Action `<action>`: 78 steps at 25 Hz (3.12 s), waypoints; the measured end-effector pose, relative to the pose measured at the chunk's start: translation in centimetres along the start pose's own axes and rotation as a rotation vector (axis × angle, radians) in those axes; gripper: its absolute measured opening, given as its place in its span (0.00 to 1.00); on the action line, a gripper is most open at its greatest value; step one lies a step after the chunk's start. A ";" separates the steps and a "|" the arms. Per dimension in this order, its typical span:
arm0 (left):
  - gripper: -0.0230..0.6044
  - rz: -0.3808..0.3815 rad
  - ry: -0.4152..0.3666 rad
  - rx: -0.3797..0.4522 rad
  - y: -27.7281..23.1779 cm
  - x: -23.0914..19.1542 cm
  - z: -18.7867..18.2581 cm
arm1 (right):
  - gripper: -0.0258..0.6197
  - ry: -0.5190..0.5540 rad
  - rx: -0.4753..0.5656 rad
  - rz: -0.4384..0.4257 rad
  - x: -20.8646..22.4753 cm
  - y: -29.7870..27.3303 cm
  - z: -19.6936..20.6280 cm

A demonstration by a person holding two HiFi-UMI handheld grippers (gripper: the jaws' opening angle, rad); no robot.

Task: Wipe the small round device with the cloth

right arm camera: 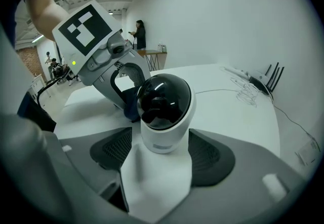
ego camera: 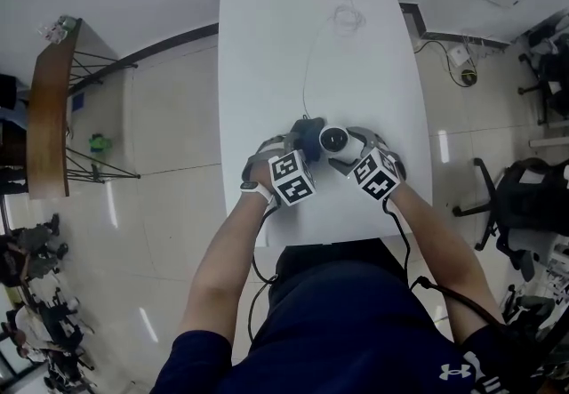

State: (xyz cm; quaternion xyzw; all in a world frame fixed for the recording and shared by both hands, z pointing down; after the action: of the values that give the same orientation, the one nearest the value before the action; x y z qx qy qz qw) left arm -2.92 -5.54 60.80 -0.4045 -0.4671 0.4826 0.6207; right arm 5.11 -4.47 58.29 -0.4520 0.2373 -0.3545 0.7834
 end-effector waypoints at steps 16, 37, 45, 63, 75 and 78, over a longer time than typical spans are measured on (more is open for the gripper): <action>0.32 -0.245 -0.299 -0.364 0.4 -0.9 2.5 | 0.59 -0.146 0.000 0.032 0.5 0.7 1.0; 0.32 0.429 0.685 0.509 12.5 6.0 3.5 | 0.37 -0.678 0.285 0.056 -3.7 11.7 4.9; 0.33 0.648 0.551 0.623 19.3 10.6 4.1 | 0.07 -0.713 0.475 -0.044 -7.3 16.4 3.7; 0.33 0.059 0.837 0.792 23.9 20.5 -5.7 | 0.06 -0.457 0.821 0.193 -10.4 29.6 4.7; 0.33 0.046 0.889 0.819 24.4 17.8 -0.2 | 0.06 -0.460 0.763 0.288 -11.3 28.3 1.4; 0.33 0.066 0.871 0.842 24.6 16.7 0.4 | 0.06 -0.458 0.741 0.302 -11.4 27.8 0.3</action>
State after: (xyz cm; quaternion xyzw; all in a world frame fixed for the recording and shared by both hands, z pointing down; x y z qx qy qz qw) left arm -7.17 15.87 40.60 -0.2985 0.0738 0.4351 0.8462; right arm 7.56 13.92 34.63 -0.1682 -0.0214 -0.1882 0.9674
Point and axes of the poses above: the fingertips, and each gripper's own axes: y backward along the fingers, x to its right, z out of its underside, the point moved 3 cm from there along y, backward along the fingers, and after that the axes turned 11 degrees about -x, right-handed, at the moved point
